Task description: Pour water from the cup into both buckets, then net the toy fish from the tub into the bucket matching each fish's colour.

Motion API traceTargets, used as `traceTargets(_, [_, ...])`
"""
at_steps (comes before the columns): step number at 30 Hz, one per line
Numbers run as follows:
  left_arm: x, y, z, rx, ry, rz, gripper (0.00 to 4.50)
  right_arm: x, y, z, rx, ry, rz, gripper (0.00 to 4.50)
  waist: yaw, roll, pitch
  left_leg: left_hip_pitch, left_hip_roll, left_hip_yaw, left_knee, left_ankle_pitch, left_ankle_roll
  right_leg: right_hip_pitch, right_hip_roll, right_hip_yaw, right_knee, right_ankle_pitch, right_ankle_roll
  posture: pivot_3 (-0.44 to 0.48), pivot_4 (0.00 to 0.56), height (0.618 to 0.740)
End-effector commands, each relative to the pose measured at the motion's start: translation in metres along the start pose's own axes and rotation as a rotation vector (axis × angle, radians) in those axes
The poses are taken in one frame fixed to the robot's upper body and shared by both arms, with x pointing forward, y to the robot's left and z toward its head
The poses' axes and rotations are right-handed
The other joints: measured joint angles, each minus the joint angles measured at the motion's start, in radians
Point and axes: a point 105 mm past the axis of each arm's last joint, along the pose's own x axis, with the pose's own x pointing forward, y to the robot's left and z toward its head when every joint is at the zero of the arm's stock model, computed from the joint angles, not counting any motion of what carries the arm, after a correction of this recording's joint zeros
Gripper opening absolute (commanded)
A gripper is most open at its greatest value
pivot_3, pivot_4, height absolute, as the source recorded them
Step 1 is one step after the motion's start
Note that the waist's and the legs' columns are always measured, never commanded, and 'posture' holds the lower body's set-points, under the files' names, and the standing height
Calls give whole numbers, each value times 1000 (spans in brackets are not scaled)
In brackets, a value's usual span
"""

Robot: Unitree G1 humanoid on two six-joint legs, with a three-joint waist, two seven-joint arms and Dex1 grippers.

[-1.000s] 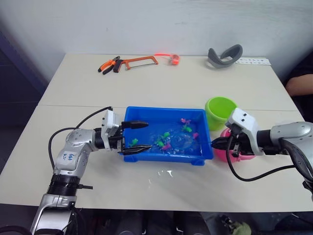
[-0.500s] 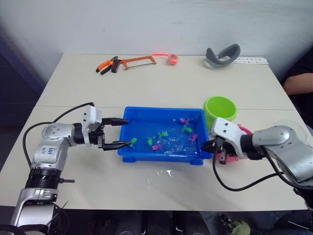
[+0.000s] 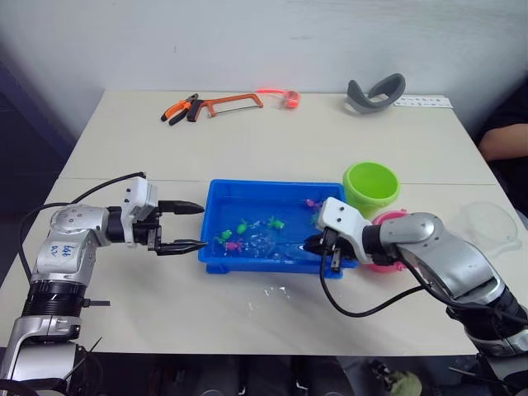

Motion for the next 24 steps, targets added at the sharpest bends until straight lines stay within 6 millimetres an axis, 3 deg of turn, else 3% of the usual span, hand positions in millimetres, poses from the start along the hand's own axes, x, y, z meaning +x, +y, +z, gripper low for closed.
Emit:
traceTargets(1, [-14,6,11,45,14,58,4452,-1,-4,5,-62,19,-16,0,-4,0,0,0,0,0,0,0,0,0,0,0,0,0,0,0,150,740])
traceTargets(10, [-28,15,8,27,35,136,4452,21,-4,20,-62,-29,6,0,-9,0,0,0,0,0,0,0,0,-1,0,0,2,0,0,0,150,740])
traceTargets(17, [-32,18,8,21,34,167,4452,29,0,24,-44,-55,27,0,-7,0,0,-12,-1,2,3,1,1,-15,1,-1,7,0,0,0,150,740])
traceTargets(24, [-32,17,8,18,34,168,4452,37,8,33,-16,-92,77,0,-8,0,0,-12,-1,3,2,2,1,-15,2,-8,7,0,0,0,150,740])
